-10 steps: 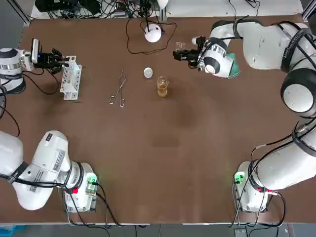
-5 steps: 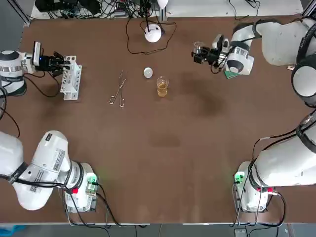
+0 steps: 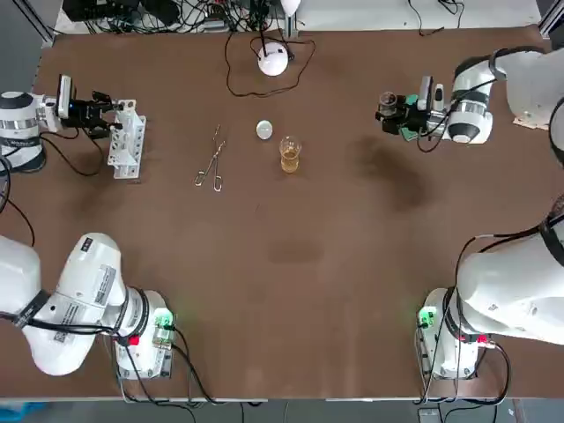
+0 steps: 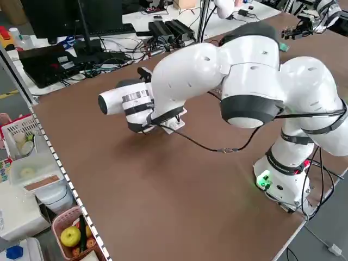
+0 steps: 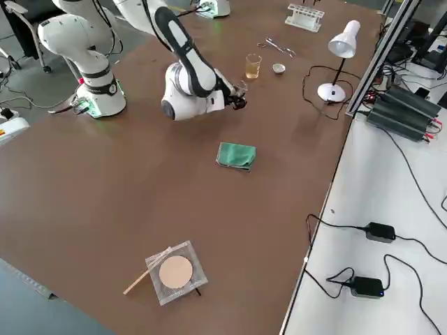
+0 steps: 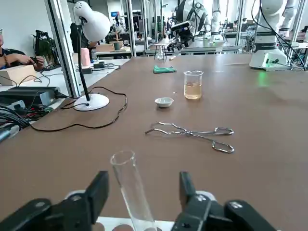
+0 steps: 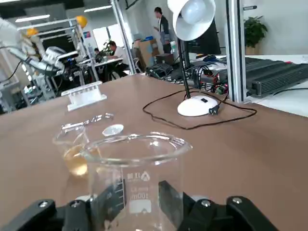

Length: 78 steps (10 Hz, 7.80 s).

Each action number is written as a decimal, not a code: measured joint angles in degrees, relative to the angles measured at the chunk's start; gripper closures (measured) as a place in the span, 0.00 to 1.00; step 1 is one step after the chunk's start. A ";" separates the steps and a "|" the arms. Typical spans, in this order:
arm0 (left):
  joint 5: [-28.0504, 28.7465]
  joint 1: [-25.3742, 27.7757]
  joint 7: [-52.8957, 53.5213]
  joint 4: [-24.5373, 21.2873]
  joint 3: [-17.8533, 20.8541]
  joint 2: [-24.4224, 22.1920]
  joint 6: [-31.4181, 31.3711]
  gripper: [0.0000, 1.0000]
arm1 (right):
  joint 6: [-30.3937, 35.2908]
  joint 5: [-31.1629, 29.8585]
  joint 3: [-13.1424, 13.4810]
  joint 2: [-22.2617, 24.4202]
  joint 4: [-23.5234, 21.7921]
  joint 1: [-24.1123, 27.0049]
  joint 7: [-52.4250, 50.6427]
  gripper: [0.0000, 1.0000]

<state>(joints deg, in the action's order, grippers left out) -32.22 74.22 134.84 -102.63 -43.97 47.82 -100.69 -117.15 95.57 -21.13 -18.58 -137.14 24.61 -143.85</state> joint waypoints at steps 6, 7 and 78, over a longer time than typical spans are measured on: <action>-0.03 1.20 0.00 0.18 -0.12 -6.25 1.37 0.00 | 6.90 -22.77 0.03 -7.22 1.94 16.95 -8.02 0.60; -0.14 1.36 0.00 0.38 -0.14 -9.03 2.12 0.00 | 7.66 -25.44 0.05 -9.84 3.07 18.73 -9.82 0.60; 33.04 -74.44 -137.39 15.57 39.57 -46.55 8.60 0.00 | 23.27 -42.63 8.20 3.31 16.77 5.18 43.36 0.00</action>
<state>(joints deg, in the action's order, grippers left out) 0.81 -0.22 -2.54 -87.07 -4.40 1.27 -92.09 -93.87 52.94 -12.93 -15.26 -120.37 29.79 -100.49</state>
